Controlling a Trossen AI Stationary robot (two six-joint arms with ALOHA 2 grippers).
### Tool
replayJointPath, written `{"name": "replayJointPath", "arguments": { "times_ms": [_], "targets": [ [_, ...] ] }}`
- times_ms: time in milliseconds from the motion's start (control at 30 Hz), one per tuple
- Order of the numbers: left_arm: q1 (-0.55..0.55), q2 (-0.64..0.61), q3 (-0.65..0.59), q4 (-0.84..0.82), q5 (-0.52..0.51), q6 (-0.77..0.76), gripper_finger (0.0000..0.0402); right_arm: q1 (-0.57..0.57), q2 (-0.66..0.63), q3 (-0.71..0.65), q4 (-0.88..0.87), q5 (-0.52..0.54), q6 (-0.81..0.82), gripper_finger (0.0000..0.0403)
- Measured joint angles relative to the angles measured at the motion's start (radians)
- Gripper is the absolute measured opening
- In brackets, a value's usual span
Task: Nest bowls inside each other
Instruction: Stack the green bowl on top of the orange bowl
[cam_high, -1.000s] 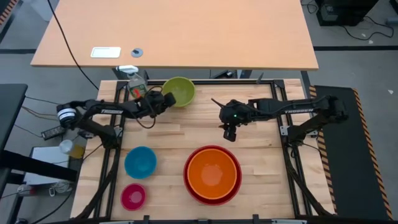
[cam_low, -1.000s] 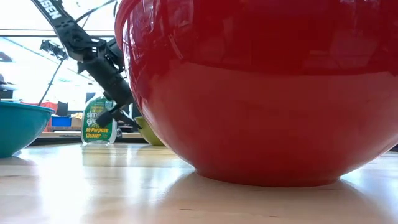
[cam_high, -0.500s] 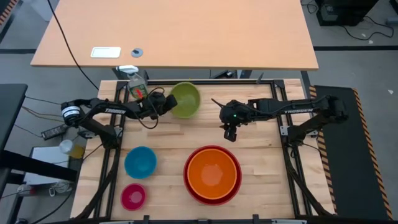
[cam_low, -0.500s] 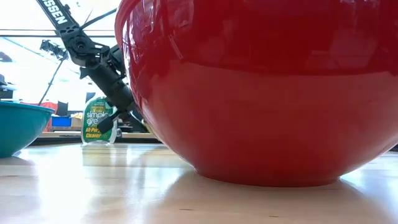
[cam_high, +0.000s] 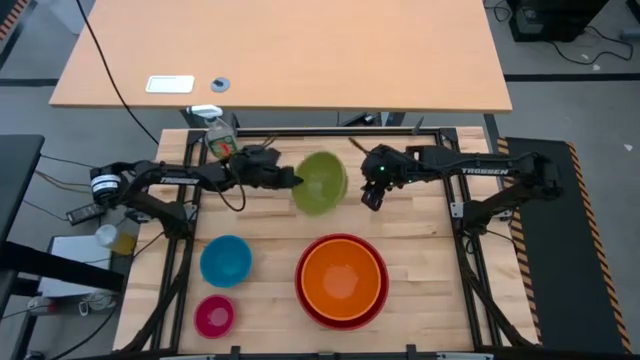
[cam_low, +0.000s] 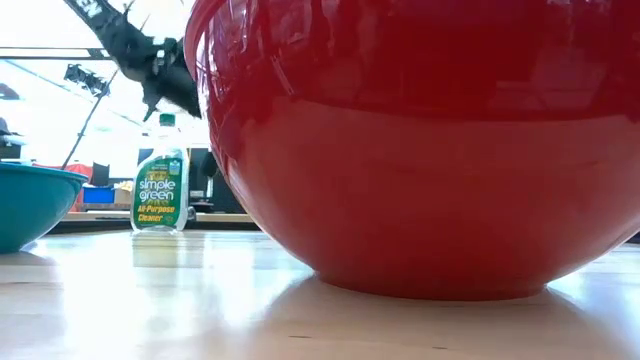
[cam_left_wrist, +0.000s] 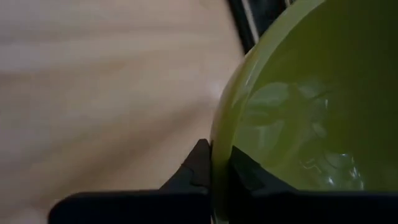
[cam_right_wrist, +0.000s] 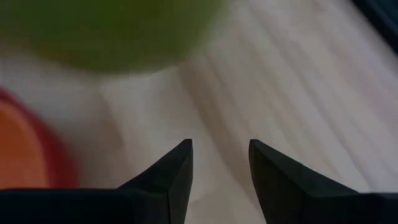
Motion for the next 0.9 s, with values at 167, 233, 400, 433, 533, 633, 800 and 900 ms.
{"name": "replayJointPath", "arguments": {
  "times_ms": [167, 233, 400, 433, 533, 633, 800, 900],
  "targets": [
    [-0.129, 0.01, 0.211, -0.314, -0.002, 0.183, 0.0014, -0.068, -0.033, 0.0, -0.051, 0.022, 0.071, 0.0164],
    [-0.169, 0.034, 0.312, -0.449, -0.025, 0.239, 0.0014, -0.094, -0.033, 0.0, -0.058, 0.022, 0.079, 0.0164],
    [-0.236, 0.135, 0.536, -0.67, -0.052, 0.309, 0.0018, -0.144, -0.028, 0.0, -0.066, 0.023, 0.078, 0.0164],
    [-0.249, 0.159, 0.578, -0.706, -0.053, 0.32, 0.0018, -0.154, -0.029, 0.0, -0.068, 0.024, 0.077, 0.0164],
    [-0.295, 0.241, 0.696, -0.817, -0.054, 0.36, 0.0019, -0.185, -0.034, 0.0, -0.086, 0.039, 0.079, 0.0164],
    [-0.337, 0.326, 0.801, -0.916, -0.067, 0.406, 0.002, -0.212, -0.043, 0.0, -0.09, 0.042, 0.062, 0.0164],
    [-0.396, 0.443, 0.962, -1.061, -0.137, 0.5, 0.0021, -0.241, -0.058, 0.0, -0.089, 0.024, 0.025, 0.0164],
    [-0.435, 0.502, 1.047, -1.12, -0.217, 0.563, 0.0022, -0.25, -0.067, 0.0, -0.089, 0.017, 0.006, 0.0164]
  ]
}}
